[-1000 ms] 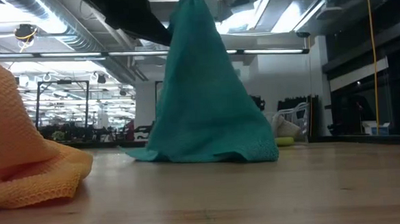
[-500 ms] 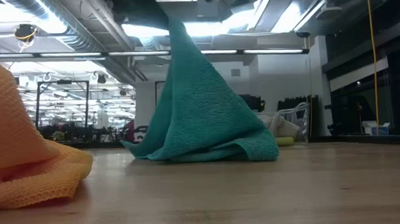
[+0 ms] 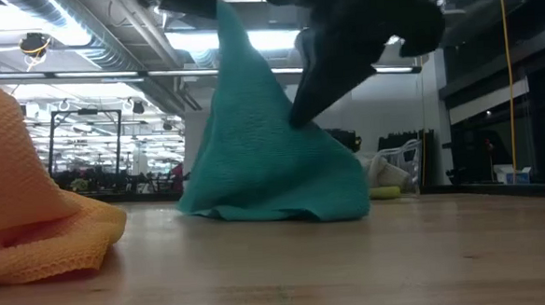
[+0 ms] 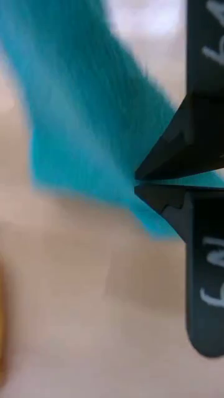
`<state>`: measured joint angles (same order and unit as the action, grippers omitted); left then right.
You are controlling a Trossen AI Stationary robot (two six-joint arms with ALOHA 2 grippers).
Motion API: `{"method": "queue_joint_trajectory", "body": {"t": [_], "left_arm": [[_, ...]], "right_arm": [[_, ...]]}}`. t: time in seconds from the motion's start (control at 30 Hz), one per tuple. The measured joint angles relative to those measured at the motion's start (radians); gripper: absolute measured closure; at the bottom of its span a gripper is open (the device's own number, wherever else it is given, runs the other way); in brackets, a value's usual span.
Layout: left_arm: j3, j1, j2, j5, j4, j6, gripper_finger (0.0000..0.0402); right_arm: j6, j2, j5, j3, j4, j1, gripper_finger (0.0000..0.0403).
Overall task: Fold microfiber towels
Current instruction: Fold the blue microfiber towel
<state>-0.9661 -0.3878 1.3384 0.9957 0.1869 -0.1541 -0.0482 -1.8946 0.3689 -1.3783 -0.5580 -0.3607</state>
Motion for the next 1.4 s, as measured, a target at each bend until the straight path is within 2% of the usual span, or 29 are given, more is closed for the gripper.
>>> {"method": "queue_joint_trajectory", "body": {"t": [0.2, 0.43, 0.63, 0.73, 0.87, 1.0, 1.1, 1.27, 1.33, 1.4], "left_arm": [[0.000, 0.016, 0.000, 0.032, 0.013, 0.000, 0.0401], [0.000, 0.029, 0.000, 0.033, 0.016, 0.000, 0.0401], [0.000, 0.037, 0.000, 0.033, 0.016, 0.006, 0.0402], [0.000, 0.043, 0.000, 0.032, 0.015, 0.008, 0.0401], [0.000, 0.051, 0.000, 0.033, 0.015, 0.031, 0.0401], [0.001, 0.048, 0.000, 0.032, 0.015, 0.033, 0.0401], [0.001, 0.040, 0.000, 0.033, 0.014, 0.032, 0.0401], [0.001, 0.023, 0.000, 0.032, 0.014, 0.032, 0.0401], [0.001, 0.020, 0.000, 0.033, 0.014, 0.032, 0.0401], [0.001, 0.020, 0.000, 0.033, 0.014, 0.031, 0.0401]], "right_arm": [[0.032, 0.000, -0.027, 0.111, 0.270, -0.041, 0.0375], [-0.014, 0.000, -0.022, 0.163, 0.420, -0.044, 0.0375], [0.064, -0.001, -0.042, 0.163, 0.512, -0.037, 0.0369], [0.052, -0.001, -0.073, 0.163, 0.560, -0.024, 0.0341], [-0.022, -0.003, -0.068, 0.163, 0.593, 0.001, 0.0274], [-0.074, -0.046, 0.010, 0.162, 0.571, 0.025, 0.0212], [-0.075, -0.086, 0.105, 0.163, 0.521, 0.050, 0.0186], [-0.079, -0.093, 0.358, 0.162, 0.337, 0.091, 0.0181], [-0.079, -0.086, 0.416, 0.163, 0.274, 0.105, 0.0185], [-0.078, -0.076, 0.426, 0.163, 0.247, 0.120, 0.0189]]}}
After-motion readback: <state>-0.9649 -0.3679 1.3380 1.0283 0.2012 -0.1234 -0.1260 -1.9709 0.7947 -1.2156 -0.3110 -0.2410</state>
